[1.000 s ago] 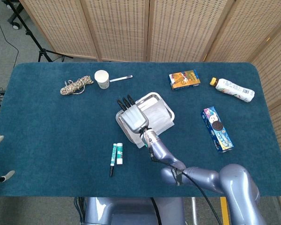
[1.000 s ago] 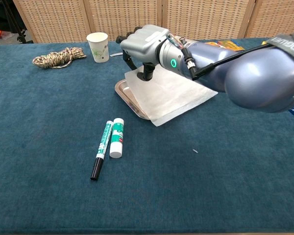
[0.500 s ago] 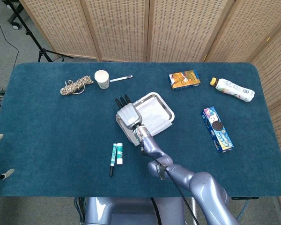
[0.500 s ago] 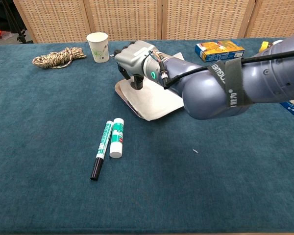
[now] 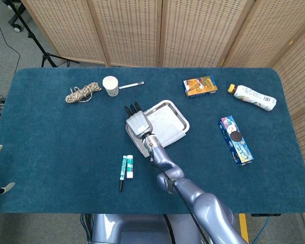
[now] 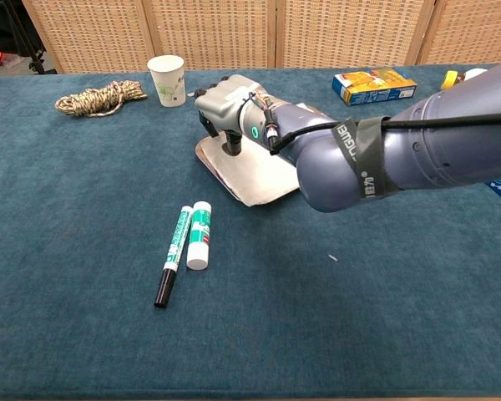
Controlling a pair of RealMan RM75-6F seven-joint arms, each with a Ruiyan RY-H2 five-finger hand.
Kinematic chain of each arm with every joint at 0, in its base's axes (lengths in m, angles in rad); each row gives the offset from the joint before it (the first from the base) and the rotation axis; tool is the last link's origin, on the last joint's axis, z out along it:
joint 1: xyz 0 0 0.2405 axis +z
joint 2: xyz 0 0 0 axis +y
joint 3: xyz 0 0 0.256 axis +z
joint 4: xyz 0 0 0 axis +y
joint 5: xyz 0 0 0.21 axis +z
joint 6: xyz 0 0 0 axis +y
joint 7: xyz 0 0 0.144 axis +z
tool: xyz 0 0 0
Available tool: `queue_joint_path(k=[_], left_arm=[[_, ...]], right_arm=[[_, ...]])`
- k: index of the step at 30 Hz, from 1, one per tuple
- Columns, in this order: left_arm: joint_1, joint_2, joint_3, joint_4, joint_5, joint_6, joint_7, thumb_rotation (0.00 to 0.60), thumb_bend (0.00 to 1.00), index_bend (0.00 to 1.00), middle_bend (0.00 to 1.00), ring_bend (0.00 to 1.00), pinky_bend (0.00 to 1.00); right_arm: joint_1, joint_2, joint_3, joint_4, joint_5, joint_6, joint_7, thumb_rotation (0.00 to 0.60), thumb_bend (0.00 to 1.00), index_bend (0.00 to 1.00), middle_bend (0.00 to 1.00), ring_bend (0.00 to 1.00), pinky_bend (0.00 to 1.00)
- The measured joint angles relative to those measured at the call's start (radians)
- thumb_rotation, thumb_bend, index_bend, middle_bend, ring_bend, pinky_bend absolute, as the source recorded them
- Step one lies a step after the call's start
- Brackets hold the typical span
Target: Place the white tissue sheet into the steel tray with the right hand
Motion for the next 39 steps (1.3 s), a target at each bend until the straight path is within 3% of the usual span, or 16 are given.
queue_joint_path(k=[5, 13, 16, 20, 24, 26, 33, 39], left_arm=[[-0.002, -0.001, 0.001, 0.0, -0.002, -0.004, 0.003, 0.6, 0.0, 0.0, 0.0, 0.0, 0.0], [0.0, -0.004, 0.007, -0.002, 0.013, 0.002, 0.008, 0.6, 0.0, 0.0, 0.0, 0.0, 0.0], [-0.001, -0.004, 0.011, -0.002, 0.02, 0.002, 0.01, 0.6, 0.0, 0.0, 0.0, 0.0, 0.0], [-0.001, -0.005, 0.016, -0.003, 0.029, 0.002, 0.015, 0.6, 0.0, 0.0, 0.0, 0.0, 0.0], [0.0, -0.006, 0.026, -0.006, 0.05, 0.007, 0.02, 0.6, 0.0, 0.0, 0.0, 0.0, 0.0], [0.001, -0.006, 0.029, -0.006, 0.058, 0.01, 0.02, 0.6, 0.0, 0.0, 0.0, 0.0, 0.0], [0.006, -0.008, 0.043, -0.006, 0.089, 0.026, 0.02, 0.6, 0.0, 0.0, 0.0, 0.0, 0.0], [0.01, -0.01, 0.052, -0.014, 0.112, 0.041, 0.029, 0.6, 0.0, 0.0, 0.0, 0.0, 0.0]], right_arm=[[0.0, 0.003, 0.004, -0.006, -0.023, 0.03, 0.037, 0.6, 0.0, 0.07, 0.0, 0.0, 0.0], [-0.02, 0.048, 0.016, -0.105, -0.045, 0.084, 0.059, 0.6, 0.03, 0.07, 0.0, 0.0, 0.0], [-0.04, 0.078, 0.026, -0.186, -0.042, 0.102, 0.07, 0.6, 0.24, 0.11, 0.0, 0.0, 0.0], [-0.078, 0.128, 0.046, -0.332, -0.019, 0.12, 0.081, 0.6, 0.58, 0.18, 0.06, 0.0, 0.0], [-0.137, 0.215, 0.049, -0.55, 0.007, 0.155, 0.063, 0.6, 0.86, 0.24, 0.11, 0.0, 0.0], [-0.166, 0.26, 0.045, -0.655, 0.023, 0.172, 0.04, 0.6, 0.96, 0.24, 0.12, 0.0, 0.0], [-0.272, 0.459, -0.009, -1.033, 0.168, 0.247, -0.124, 0.6, 1.0, 0.24, 0.13, 0.0, 0.0], [-0.31, 0.53, -0.057, -1.129, 0.306, 0.309, -0.227, 0.6, 1.0, 0.24, 0.13, 0.0, 0.0]])
